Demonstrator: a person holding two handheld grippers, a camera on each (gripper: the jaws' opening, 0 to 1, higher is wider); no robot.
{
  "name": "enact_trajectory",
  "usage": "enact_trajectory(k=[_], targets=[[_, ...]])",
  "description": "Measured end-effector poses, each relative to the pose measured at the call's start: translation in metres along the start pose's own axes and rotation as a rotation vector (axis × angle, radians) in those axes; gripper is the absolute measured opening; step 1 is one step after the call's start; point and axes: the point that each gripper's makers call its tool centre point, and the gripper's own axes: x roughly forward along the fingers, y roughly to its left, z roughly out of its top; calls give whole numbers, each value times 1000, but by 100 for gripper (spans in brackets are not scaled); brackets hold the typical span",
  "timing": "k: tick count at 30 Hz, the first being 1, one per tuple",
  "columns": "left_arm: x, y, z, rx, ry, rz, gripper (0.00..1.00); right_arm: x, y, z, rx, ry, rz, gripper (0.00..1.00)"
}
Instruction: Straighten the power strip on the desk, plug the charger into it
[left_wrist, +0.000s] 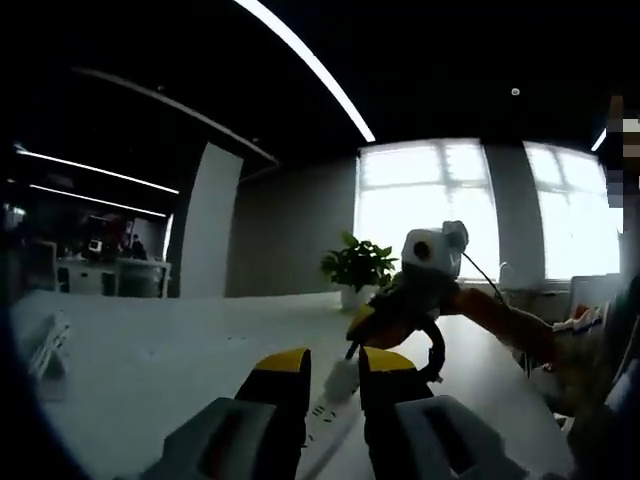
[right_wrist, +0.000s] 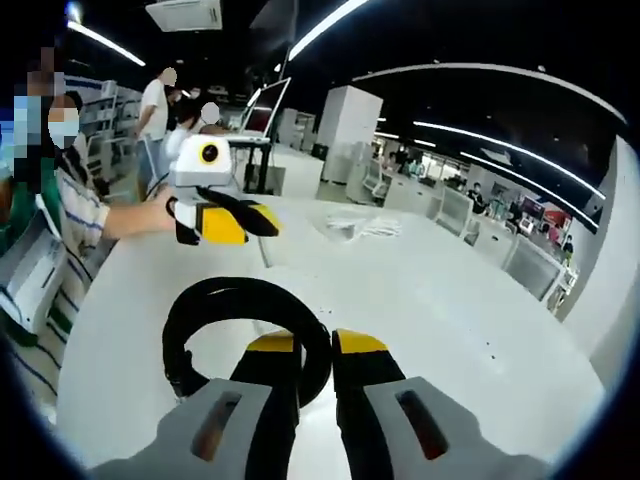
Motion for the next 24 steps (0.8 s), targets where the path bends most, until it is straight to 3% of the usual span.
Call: enact_trajectory(k=[5,11,15,21,24], targets=[[-6,5,-12,92,63,24,19,3,-1,-5,-124,167,5,10],[-16,13,-24,108,113,45,20,7,0,-7,-150,266,17,10],[-17,17,-25,94,115,57,20,8,-1,-9,-168,326,21,11],[-17,10,-23,103,113,43,20,11,-1,-17,-249,473,18,11],[-17,10,-23,91,111,36,20,14,-1,-17,-265,494,26,11]])
